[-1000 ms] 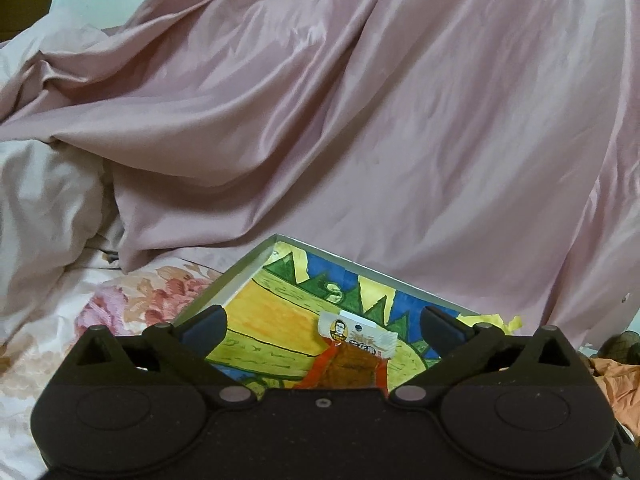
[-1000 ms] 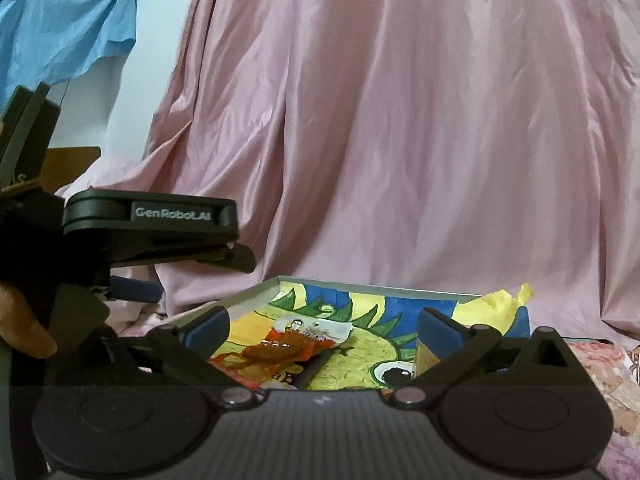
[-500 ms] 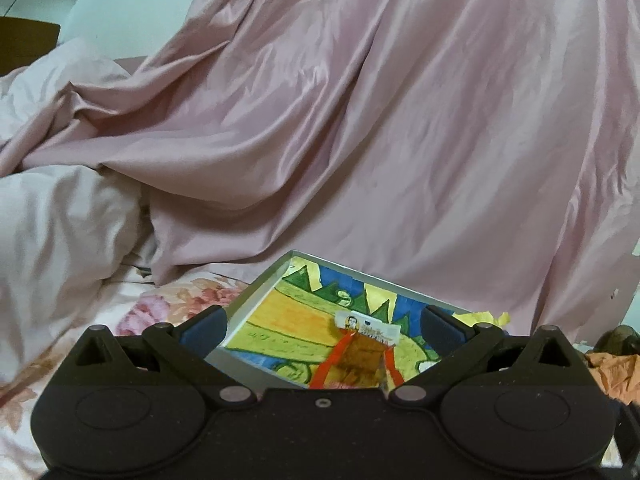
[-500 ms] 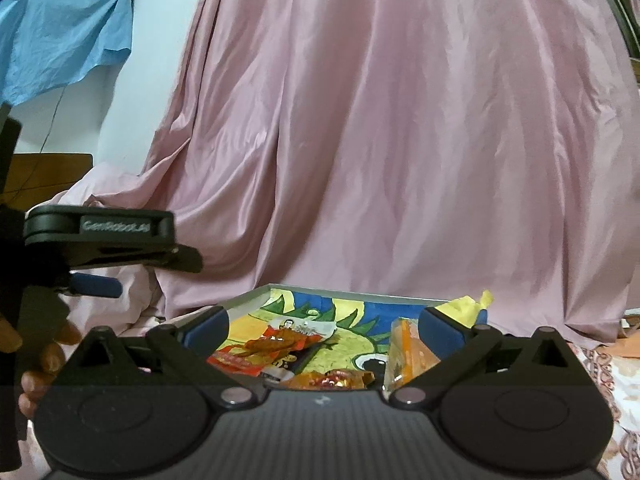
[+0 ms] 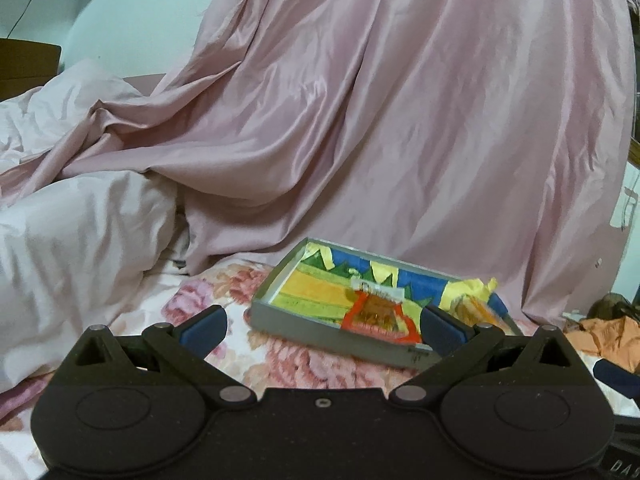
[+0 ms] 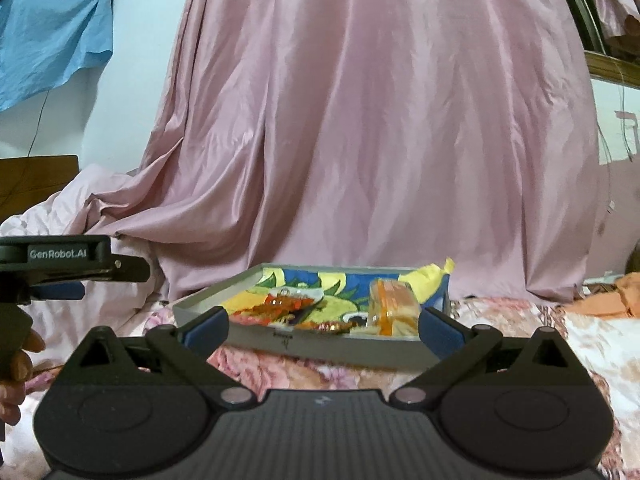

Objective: Organize snacks
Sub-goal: 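Withdraw both tools from the box toward the remaining snacks, then lower the left tool onto the dark spicy-strip packet and close it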

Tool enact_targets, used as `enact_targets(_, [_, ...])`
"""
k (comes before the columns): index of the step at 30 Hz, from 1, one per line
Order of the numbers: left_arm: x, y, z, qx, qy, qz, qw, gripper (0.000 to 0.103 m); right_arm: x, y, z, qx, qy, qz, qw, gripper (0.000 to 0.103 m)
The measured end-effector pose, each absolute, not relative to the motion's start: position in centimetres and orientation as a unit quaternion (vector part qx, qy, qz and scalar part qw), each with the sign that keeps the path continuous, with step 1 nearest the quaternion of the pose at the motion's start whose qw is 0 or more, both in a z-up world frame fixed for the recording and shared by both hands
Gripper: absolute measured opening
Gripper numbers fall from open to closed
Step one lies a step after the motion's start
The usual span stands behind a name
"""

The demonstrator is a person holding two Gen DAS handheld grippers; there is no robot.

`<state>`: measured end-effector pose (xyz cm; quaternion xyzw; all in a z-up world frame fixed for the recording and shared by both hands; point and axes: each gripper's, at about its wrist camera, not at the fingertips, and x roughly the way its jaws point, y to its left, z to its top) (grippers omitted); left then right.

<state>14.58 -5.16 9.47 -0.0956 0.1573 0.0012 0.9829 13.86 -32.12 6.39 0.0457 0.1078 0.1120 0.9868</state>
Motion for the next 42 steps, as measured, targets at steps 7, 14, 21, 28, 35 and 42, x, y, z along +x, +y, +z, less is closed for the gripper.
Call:
enact_targets(7, [10.8, -4.2, 7.8, -0.079, 0.174, -0.004, 0.982, 0.102, 10.8, -31.3, 5.7, 0.039, 0.138, 0.114, 0.983, 0.103])
enact_targets(14, [8.1, -3.4, 5.8, -0.063, 0.201, -0.009, 0.978, 0.102, 9.3, -30.0, 4.9, 0.019, 0.181, 0.100, 0.978, 0.103])
enact_targets(21, [6.9, -2.6, 3.9, -0.042, 0.228, -0.015, 0.973, 0.102, 9.6, -29.6, 3.7, 0.007, 0.243, 0.090, 0.966, 0.103])
enact_targets(28, [6.8, -2.2, 1.9, -0.024, 0.260, -0.022, 0.965, 0.102, 10.4, -28.5, 2.6, -0.019, 0.280, 0.098, 0.955, 0.103])
enact_targets(35, [7.3, -1.8, 0.5, -0.019, 0.286, -0.026, 0.958, 0.102, 11.4, -27.4, 1.7, -0.039, 0.318, 0.112, 0.941, 0.103])
enact_targets(42, [8.5, -1.3, -0.3, -0.021, 0.305, -0.029, 0.952, 0.102, 12.4, -26.3, 0.8, -0.052, 0.353, 0.132, 0.925, 0.103])
